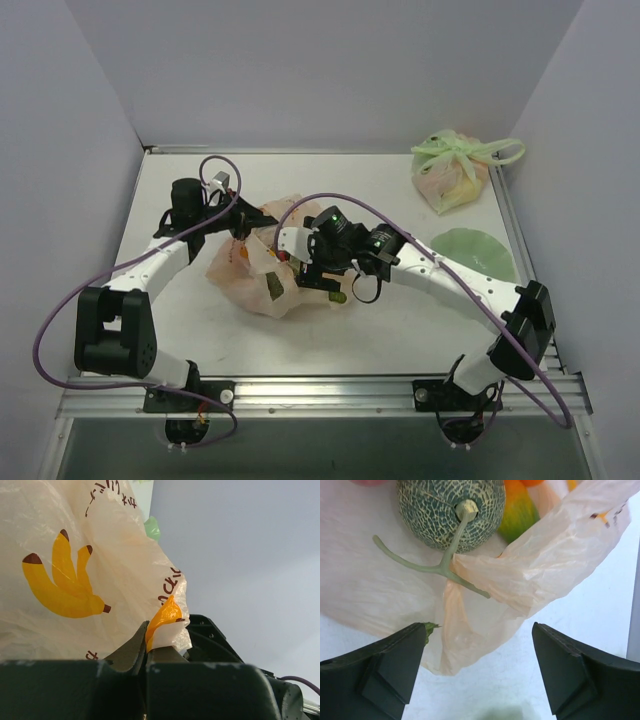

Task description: Place the fake fruits into the plastic bag and tie a complex knot

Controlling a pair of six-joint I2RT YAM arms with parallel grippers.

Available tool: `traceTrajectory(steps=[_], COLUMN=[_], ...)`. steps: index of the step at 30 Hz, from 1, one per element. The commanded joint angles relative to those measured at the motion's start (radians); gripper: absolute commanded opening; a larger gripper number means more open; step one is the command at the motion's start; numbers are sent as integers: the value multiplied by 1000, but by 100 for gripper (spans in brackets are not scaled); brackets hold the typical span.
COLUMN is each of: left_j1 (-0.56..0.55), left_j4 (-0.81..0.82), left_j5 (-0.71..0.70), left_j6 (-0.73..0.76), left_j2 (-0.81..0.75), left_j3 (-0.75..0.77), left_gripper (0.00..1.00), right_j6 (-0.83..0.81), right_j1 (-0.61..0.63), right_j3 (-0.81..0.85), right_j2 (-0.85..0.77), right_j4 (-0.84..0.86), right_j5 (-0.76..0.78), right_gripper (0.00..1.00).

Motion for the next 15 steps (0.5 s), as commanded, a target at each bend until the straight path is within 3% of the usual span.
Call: traceTrajectory(steps=[1, 3, 15], left_j1=[9, 9, 15], left_j4=[53, 56, 75], left_j5=[5, 6, 21], left_j6=[9, 9, -3], left_j2=[1, 3, 4], left_j3=[11, 8, 2], left_gripper=[0, 0, 0], right_j6=[-39, -8, 55], right_j1=[-13, -14, -56], right_j3=[-38, -44, -55], right_j2=[10, 27, 128], right_j4=[-6, 36, 103], right_j5=[47, 127, 302], right_gripper=[93, 100, 100])
